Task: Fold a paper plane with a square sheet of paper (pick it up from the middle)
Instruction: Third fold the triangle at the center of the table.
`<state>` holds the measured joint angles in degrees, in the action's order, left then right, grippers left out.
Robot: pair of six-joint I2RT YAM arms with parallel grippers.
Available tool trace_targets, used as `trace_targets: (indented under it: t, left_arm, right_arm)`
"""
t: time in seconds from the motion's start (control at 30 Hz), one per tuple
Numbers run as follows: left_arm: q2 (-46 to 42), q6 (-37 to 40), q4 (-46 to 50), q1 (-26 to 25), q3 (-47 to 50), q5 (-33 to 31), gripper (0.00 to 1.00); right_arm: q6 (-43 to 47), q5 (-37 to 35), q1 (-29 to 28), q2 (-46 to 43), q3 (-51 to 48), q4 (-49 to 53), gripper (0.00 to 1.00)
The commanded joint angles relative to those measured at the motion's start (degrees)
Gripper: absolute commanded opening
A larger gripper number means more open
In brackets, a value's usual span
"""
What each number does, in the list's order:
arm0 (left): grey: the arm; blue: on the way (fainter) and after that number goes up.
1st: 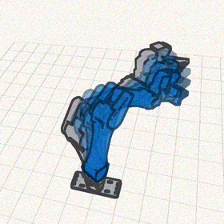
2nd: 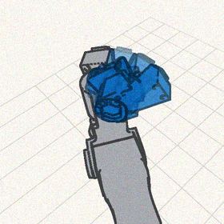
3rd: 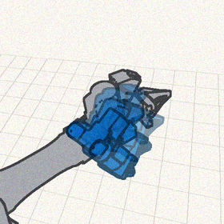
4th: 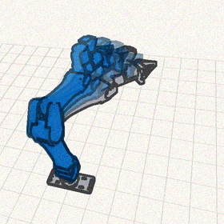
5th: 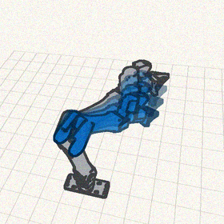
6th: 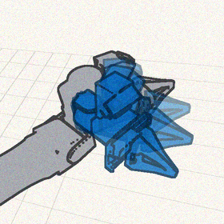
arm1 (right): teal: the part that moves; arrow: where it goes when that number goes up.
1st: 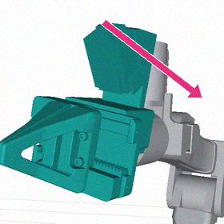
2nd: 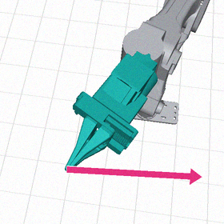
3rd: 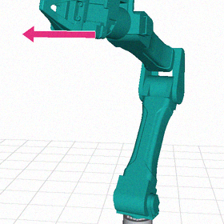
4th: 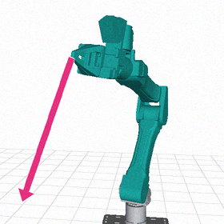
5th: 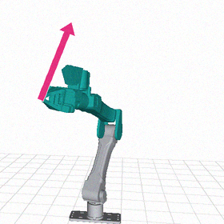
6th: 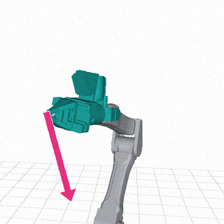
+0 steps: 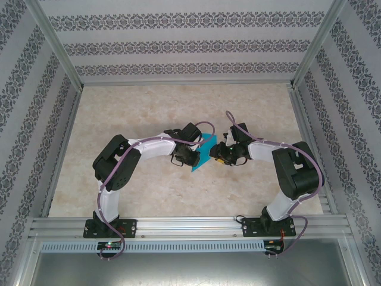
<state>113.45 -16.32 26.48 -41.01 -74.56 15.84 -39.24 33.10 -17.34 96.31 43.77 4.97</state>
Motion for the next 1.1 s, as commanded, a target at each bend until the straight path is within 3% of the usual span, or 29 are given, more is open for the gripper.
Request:
trace_targets:
  t: [0.0,0.47,0.77,1.07]
  left_arm:
    - [1.50,1.91,0.15,0.67,-0.69,-1.36,0.18]
    - [2.39,2.08,-0.20,0.84,0.78,-1.11,0.16]
    - [2.30,2.00,-0.69,1.55,2.09,-0.59,0.14]
    - [3.22,1.81,-0.90,1.82,2.15,0.26,0.12]
  right_arm:
    - [-0.89,1.42,0.02,1.46,0.95,-2.04,0.41]
    - [-3.56,4.24,-0.54,3.58,2.86,-5.41,0.37]
    - [-1.15,-0.05,-0.60,-0.16,3.50,1.70,0.36]
    - [-2.53,1.24,-0.73,2.07,4.54,-0.10,0.36]
